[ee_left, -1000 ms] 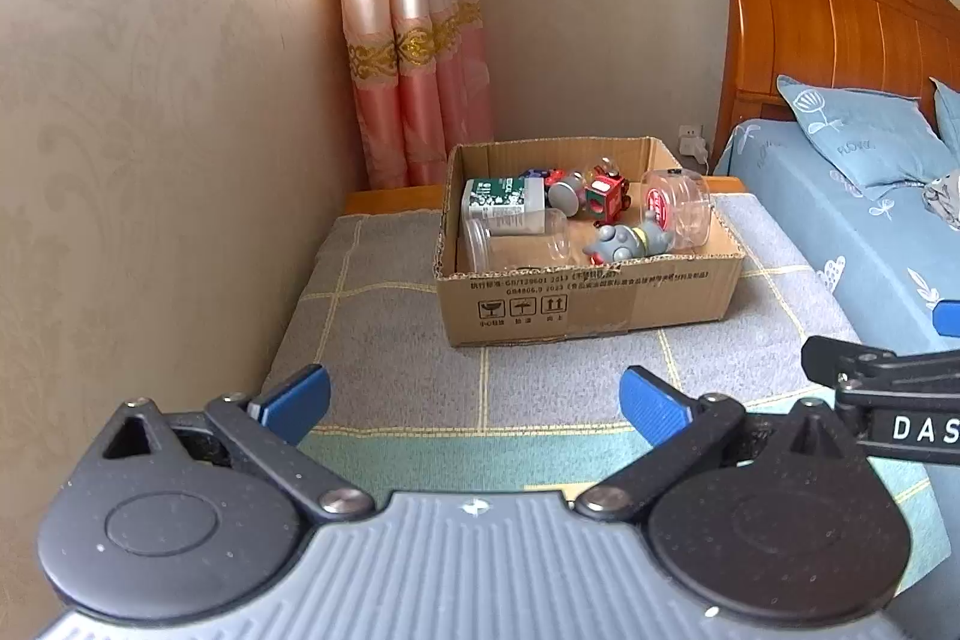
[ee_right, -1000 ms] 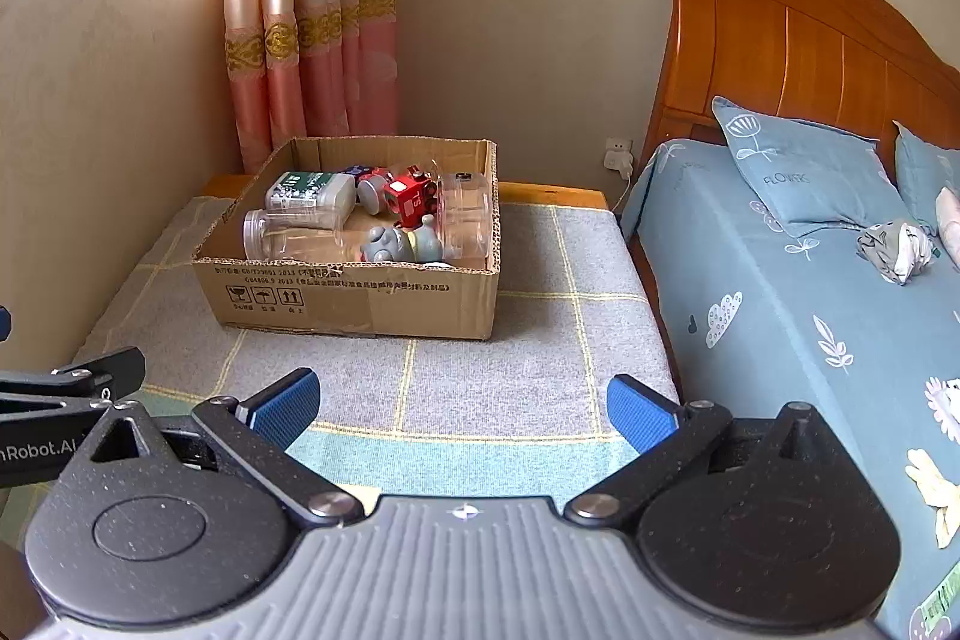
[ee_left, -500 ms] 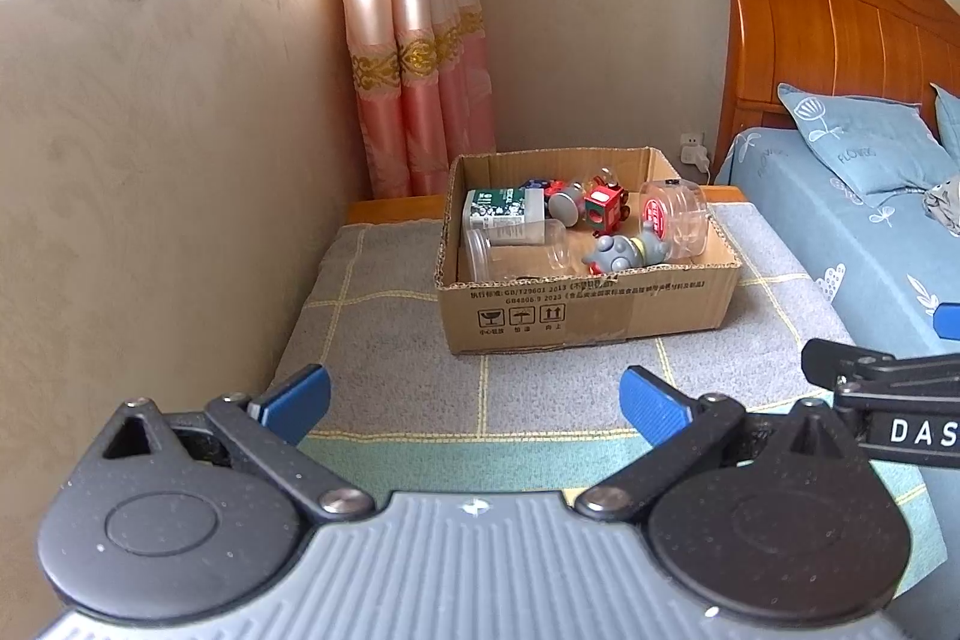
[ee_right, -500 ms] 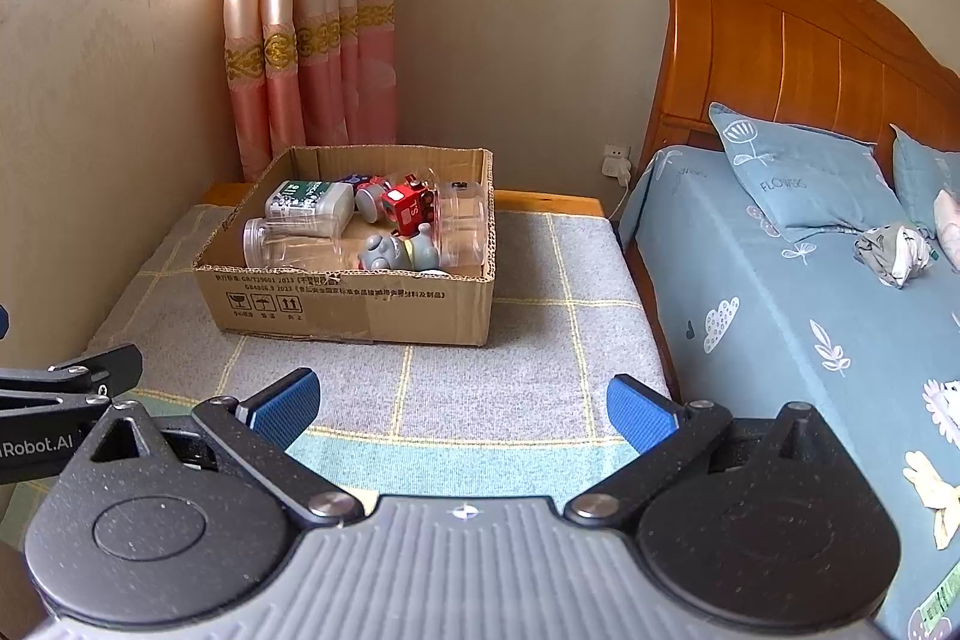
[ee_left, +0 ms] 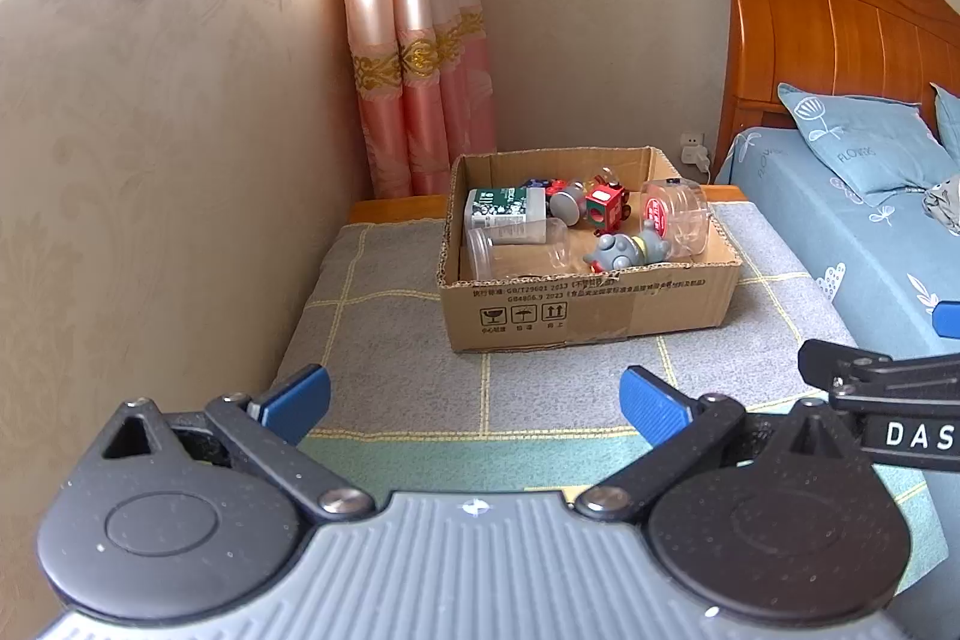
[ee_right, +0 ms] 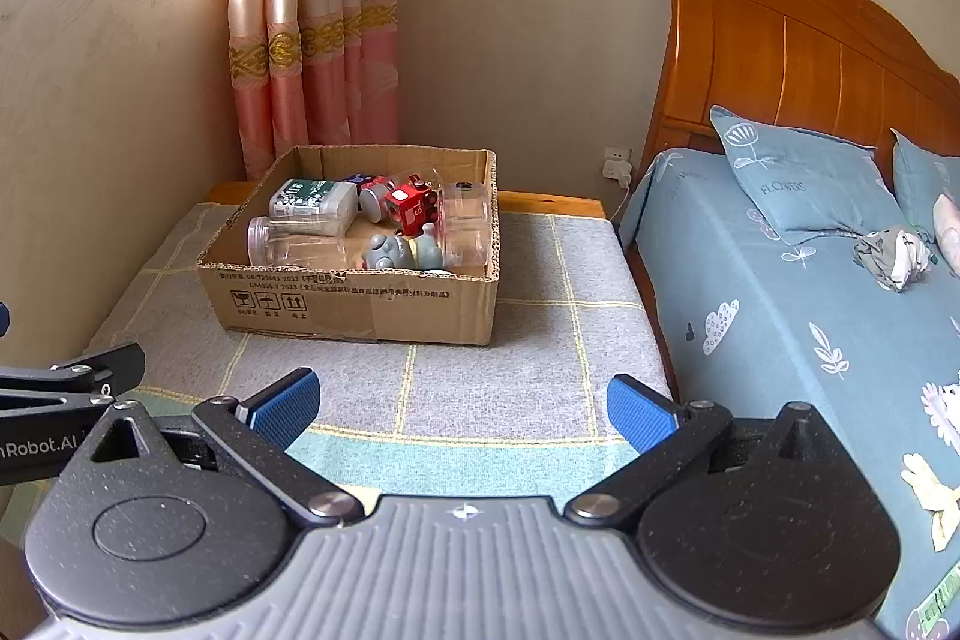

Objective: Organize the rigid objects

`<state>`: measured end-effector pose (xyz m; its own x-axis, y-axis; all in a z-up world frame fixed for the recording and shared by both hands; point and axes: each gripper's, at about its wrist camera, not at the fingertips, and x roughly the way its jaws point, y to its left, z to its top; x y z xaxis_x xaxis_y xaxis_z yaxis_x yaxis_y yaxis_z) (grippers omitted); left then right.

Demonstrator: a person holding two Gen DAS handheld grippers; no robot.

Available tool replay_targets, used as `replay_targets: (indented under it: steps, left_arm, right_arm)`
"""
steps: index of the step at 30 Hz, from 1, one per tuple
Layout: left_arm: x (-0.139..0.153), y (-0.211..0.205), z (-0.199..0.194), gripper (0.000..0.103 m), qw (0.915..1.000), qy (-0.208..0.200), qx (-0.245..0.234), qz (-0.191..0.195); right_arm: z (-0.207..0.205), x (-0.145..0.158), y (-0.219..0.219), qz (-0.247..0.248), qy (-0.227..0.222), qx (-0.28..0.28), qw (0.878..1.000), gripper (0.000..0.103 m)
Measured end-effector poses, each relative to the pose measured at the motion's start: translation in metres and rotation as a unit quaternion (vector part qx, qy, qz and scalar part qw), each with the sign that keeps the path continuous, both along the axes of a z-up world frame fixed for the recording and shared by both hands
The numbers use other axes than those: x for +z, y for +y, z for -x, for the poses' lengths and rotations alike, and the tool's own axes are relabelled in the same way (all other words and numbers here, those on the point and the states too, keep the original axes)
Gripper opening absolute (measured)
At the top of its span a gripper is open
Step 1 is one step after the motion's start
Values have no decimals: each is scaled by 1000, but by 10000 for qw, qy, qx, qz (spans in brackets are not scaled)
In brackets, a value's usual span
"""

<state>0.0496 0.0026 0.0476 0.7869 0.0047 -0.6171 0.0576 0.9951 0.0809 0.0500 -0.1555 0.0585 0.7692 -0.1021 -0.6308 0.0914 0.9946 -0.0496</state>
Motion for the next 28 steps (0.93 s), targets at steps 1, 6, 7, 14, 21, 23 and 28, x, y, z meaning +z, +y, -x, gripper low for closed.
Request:
replay_targets:
  steps: [1, 6, 7, 14, 21, 23, 28]
  left_arm:
    - [0, 0, 0, 102, 10000, 1, -1, 1]
    - [-1, 0, -1, 102, 10000, 3, -6, 6]
    - [-1, 0, -1, 102, 10000, 10, -5, 6]
    - [-1, 2, 0, 102, 10000, 20, 4, 15]
    - [-1, 3, 0, 102, 10000, 25, 8, 18]
    - [-2, 3, -1, 102, 10000, 24, 5, 17]
    - [-2, 3, -1, 102, 10000, 26, 2, 18]
  right_arm:
    - [0, 0, 0, 5, -3, 2, 10000, 103]
    - [1, 0, 2, 26, 1, 2, 10000, 103]
    - [0, 0, 2, 18, 1, 2, 10000, 103]
    - [0, -1, 3, 23, 6, 2, 10000, 103]
    - [0, -1, 4, 29, 6, 11, 10000, 103]
    - [-1, -1, 5, 33, 5, 11, 10000, 103]
    - [-1, -1, 5, 34, 2, 22, 10000, 103]
